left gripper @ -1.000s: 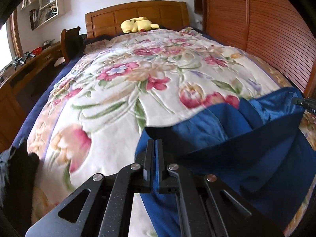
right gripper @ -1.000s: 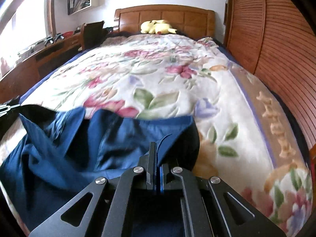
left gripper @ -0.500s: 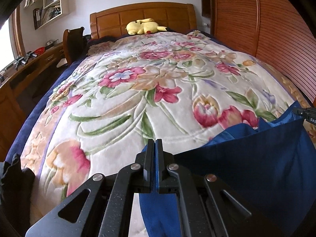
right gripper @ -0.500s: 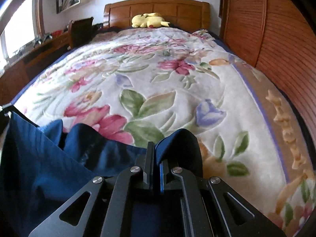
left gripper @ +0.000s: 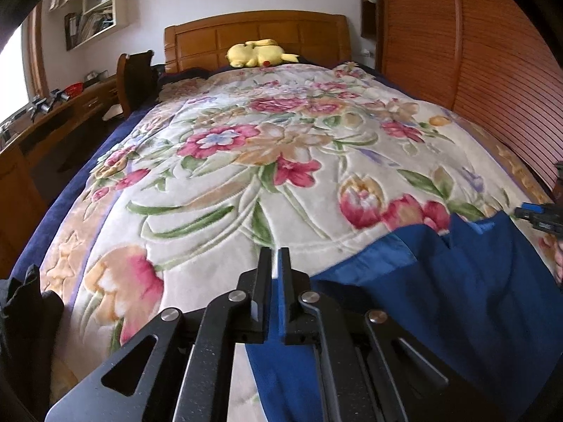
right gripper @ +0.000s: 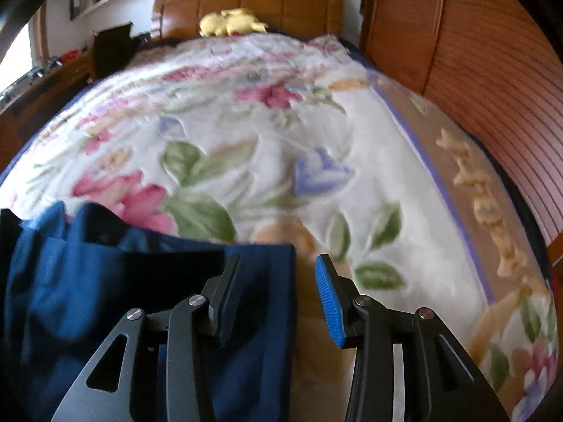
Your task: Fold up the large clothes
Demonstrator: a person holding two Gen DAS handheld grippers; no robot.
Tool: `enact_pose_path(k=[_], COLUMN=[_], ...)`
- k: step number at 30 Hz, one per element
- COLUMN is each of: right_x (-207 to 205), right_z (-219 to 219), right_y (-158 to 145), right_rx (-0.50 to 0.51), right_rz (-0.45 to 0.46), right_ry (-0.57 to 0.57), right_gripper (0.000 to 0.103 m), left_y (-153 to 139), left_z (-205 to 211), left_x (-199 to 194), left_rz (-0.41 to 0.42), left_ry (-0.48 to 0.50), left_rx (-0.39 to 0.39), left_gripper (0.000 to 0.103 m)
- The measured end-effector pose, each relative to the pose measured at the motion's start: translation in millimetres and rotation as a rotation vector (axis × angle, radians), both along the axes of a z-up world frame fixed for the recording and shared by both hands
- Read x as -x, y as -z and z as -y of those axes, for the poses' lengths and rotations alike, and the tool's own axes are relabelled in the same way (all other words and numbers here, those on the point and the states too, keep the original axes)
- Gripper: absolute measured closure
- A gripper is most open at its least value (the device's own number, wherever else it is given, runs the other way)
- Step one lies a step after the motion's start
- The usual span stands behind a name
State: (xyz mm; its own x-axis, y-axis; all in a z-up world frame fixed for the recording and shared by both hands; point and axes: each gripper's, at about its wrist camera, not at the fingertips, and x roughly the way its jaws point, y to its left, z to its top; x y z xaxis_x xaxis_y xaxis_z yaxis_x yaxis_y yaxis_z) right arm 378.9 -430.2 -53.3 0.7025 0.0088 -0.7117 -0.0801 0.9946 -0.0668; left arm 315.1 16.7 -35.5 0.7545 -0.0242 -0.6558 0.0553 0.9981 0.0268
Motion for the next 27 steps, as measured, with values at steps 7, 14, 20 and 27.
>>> enact_pose_path(k=[7,14,20,27], right_x=[-19,1,10,63], right_z=[7,18,14,2], right_y=[26,-9,-22,-36], right_rx=[-0.103,-0.007,0.002,0.019], right_rz=[-0.118,0.091,0.08,0.097], right_ry=[-0.036,0.051,0.057,-0.014], right_gripper=[0.093,0.101,0.101,0.087], left_y=[-2,-2,-7,-9], left_z=[20,43,62,79], left_x=[21,42,66,93], left_rz=[-0.004,0.001,0.016,0.033], left_ry=[0.084,0.146,0.184,0.218], left_rx=[0.015,0.021,0.045,0.051], left_gripper=[0.055,0.033,0.033,0.033])
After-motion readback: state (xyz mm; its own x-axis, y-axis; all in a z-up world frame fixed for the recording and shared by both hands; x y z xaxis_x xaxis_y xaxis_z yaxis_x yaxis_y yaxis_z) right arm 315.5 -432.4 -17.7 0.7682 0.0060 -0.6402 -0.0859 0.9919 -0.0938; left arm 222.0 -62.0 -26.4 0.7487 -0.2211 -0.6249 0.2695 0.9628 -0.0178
